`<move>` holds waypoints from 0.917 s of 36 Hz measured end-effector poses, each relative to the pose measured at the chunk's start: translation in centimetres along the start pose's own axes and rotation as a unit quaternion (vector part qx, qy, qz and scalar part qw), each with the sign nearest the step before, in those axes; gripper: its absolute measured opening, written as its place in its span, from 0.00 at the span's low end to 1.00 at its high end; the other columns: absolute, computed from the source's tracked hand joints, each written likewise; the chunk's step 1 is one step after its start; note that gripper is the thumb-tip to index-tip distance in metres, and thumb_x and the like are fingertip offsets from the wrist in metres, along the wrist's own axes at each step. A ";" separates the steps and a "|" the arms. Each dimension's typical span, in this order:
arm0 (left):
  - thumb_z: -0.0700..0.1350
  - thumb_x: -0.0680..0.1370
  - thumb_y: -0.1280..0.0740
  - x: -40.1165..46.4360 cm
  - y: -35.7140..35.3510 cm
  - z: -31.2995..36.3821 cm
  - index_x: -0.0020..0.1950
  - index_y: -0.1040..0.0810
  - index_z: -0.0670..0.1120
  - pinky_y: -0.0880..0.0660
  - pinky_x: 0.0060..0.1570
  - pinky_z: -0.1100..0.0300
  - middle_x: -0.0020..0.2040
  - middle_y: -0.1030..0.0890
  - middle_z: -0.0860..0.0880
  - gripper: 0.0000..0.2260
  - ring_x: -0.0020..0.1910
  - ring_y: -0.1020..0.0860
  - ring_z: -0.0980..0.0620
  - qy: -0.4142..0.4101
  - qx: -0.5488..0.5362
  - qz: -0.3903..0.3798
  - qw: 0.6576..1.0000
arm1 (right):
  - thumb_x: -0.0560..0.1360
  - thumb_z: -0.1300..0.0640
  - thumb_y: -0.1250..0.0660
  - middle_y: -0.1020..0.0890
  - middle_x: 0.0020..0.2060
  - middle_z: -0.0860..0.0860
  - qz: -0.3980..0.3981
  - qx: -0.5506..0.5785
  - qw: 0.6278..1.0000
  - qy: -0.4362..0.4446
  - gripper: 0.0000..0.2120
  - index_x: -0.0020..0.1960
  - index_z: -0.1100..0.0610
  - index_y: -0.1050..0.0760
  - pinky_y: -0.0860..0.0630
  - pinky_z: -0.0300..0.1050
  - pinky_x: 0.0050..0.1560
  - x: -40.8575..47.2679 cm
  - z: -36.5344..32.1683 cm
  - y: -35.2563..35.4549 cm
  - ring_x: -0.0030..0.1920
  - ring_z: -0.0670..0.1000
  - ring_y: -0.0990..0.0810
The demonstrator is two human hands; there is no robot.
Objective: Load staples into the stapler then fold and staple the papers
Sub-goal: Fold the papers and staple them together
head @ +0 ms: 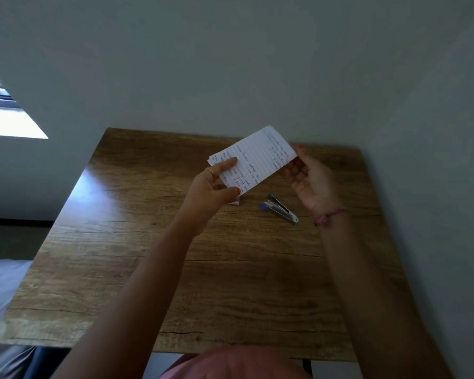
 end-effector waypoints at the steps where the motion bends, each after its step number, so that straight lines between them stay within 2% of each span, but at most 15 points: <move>1: 0.29 0.73 0.32 0.0 0.2 -0.1 0.65 0.25 0.53 0.20 0.46 0.61 0.62 0.25 0.45 0.26 0.55 0.19 0.49 0.003 0.013 0.004 1.000 | 0.77 0.53 0.34 0.14 0.45 0.52 0.003 -0.024 1.000 0.010 0.10 0.52 0.58 0.20 0.20 0.43 0.48 0.1 0.3 0.3 0.47 0.49 0.16; 3: 0.29 0.74 0.32 0.0 0.7 -0.3 0.66 0.26 0.53 0.20 0.45 0.61 0.62 0.25 0.46 0.26 0.53 0.19 0.50 0.006 0.026 0.021 0.999 | 0.79 0.47 0.39 0.15 0.46 0.51 0.027 -0.134 0.990 0.040 0.13 0.52 0.54 0.21 0.21 0.39 0.45 0.1 1.2 1.1 0.46 0.47 0.17; 5: 0.30 0.74 0.32 0.0 1.2 -0.4 0.66 0.26 0.53 0.20 0.46 0.60 0.62 0.25 0.47 0.26 0.54 0.19 0.50 0.004 0.025 0.035 0.999 | 0.77 0.44 0.37 0.17 0.45 0.49 0.049 -0.323 0.941 0.088 0.10 0.49 0.48 0.21 0.26 0.31 0.38 -0.2 2.1 1.7 0.43 0.41 0.19; 6: 0.30 0.74 0.33 0.0 1.4 -0.3 0.66 0.26 0.53 0.20 0.46 0.60 0.61 0.25 0.48 0.26 0.54 0.19 0.51 0.001 0.026 0.041 0.999 | 0.75 0.43 0.35 0.18 0.48 0.48 0.034 -0.425 0.898 0.107 0.11 0.51 0.48 0.21 0.29 0.28 0.36 -0.3 2.8 1.9 0.43 0.39 0.20; 7: 0.30 0.74 0.33 0.0 1.6 -0.2 0.66 0.26 0.54 0.20 0.46 0.60 0.61 0.25 0.49 0.26 0.54 0.19 0.51 -0.005 0.028 0.045 0.999 | 0.73 0.42 0.32 0.20 0.51 0.48 -0.004 -0.526 0.842 0.115 0.17 0.57 0.50 0.23 0.30 0.29 0.38 -0.3 3.9 2.1 0.46 0.39 0.22; 9: 0.30 0.75 0.33 0.0 1.7 0.1 0.65 0.26 0.55 0.20 0.46 0.61 0.61 0.25 0.50 0.26 0.54 0.19 0.51 -0.016 0.037 0.047 0.998 | 0.71 0.42 0.30 0.27 0.58 0.51 -0.069 -0.686 0.713 0.126 0.31 0.69 0.55 0.31 0.29 0.37 0.50 -0.3 6.7 2.6 0.57 0.48 0.27; 10: 0.30 0.75 0.33 0.0 1.7 0.3 0.65 0.26 0.56 0.20 0.46 0.61 0.61 0.25 0.51 0.26 0.54 0.19 0.51 -0.021 0.043 0.047 0.998 | 0.73 0.43 0.31 0.28 0.60 0.53 -0.070 -0.727 0.668 0.144 0.32 0.71 0.55 0.34 0.30 0.41 0.54 -0.4 7.4 2.8 0.59 0.51 0.29; 11: 0.30 0.75 0.33 0.0 1.7 0.4 0.65 0.27 0.56 0.20 0.46 0.61 0.61 0.25 0.51 0.26 0.53 0.19 0.52 -0.025 0.046 0.047 0.998 | 0.75 0.44 0.33 0.28 0.61 0.54 -0.054 -0.740 0.651 0.159 0.30 0.72 0.56 0.35 0.32 0.43 0.56 -0.5 7.7 2.8 0.60 0.53 0.29; 15: 0.30 0.74 0.31 -0.1 1.5 0.9 0.68 0.27 0.53 0.20 0.47 0.61 0.57 0.23 0.53 0.27 0.51 0.18 0.54 -0.039 0.050 0.036 0.997 | 0.78 0.50 0.36 0.27 0.61 0.56 -0.013 -0.706 0.689 0.162 0.25 0.71 0.59 0.33 0.33 0.44 0.59 -0.7 7.7 2.4 0.61 0.54 0.29; 17: 0.31 0.73 0.31 -0.1 1.4 0.9 0.69 0.28 0.52 0.20 0.49 0.60 0.57 0.22 0.52 0.27 0.52 0.17 0.54 -0.038 0.051 0.029 0.998 | 0.78 0.53 0.35 0.24 0.55 0.54 -0.021 -0.618 0.775 0.127 0.21 0.69 0.59 0.30 0.29 0.42 0.56 -1.0 7.7 2.7 0.57 0.52 0.25; 20: 0.31 0.73 0.30 -0.2 1.2 0.9 0.68 0.27 0.53 0.21 0.49 0.60 0.59 0.22 0.50 0.28 0.53 0.18 0.54 -0.034 0.050 0.015 0.998 | 0.78 0.53 0.36 0.20 0.48 0.47 -0.054 -0.364 0.930 0.008 0.11 0.59 0.54 0.24 0.22 0.42 0.51 -2.2 7.7 2.7 0.48 0.45 0.21; 22: 0.31 0.73 0.30 -0.3 0.9 0.9 0.68 0.27 0.53 0.21 0.50 0.60 0.61 0.23 0.48 0.27 0.53 0.18 0.55 -0.029 0.049 0.004 0.998 | 0.77 0.54 0.35 0.17 0.44 0.49 -0.087 -0.191 0.974 -0.081 0.08 0.53 0.55 0.20 0.20 0.42 0.43 -3.2 7.8 2.5 0.43 0.45 0.18; 24: 0.30 0.73 0.31 -0.5 0.5 0.8 0.67 0.27 0.53 0.21 0.49 0.61 0.62 0.24 0.46 0.27 0.54 0.18 0.54 -0.027 0.041 -0.010 0.999 | 0.74 0.54 0.33 0.16 0.42 0.52 -0.125 -0.072 0.982 -0.120 0.08 0.48 0.56 0.19 0.20 0.43 0.40 -4.1 7.6 1.9 0.41 0.48 0.17; 26: 0.30 0.73 0.31 -0.7 0.1 0.7 0.67 0.27 0.53 0.21 0.49 0.62 0.63 0.24 0.45 0.27 0.53 0.18 0.52 -0.025 0.033 -0.021 0.999 | 0.72 0.54 0.32 0.16 0.43 0.56 -0.152 -0.015 0.978 -0.143 0.10 0.49 0.58 0.18 0.19 0.46 0.41 -4.8 7.4 1.3 0.44 0.52 0.16; 33: 0.30 0.72 0.31 -0.9 -1.0 0.8 0.65 0.27 0.54 0.21 0.46 0.63 0.62 0.24 0.43 0.27 0.51 0.17 0.51 -0.018 0.043 -0.046 0.998 | 0.69 0.51 0.28 0.16 0.43 0.54 -0.211 -0.021 0.970 -0.117 0.16 0.52 0.59 0.19 0.21 0.39 0.33 -5.9 5.4 -0.5 0.39 0.48 0.18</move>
Point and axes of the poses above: each hand's wrist, its own x-axis towards the middle knuckle, its own y-axis out of the back of the hand, z = x × y, the point moved 6 cm from there along x, towards the middle knuckle
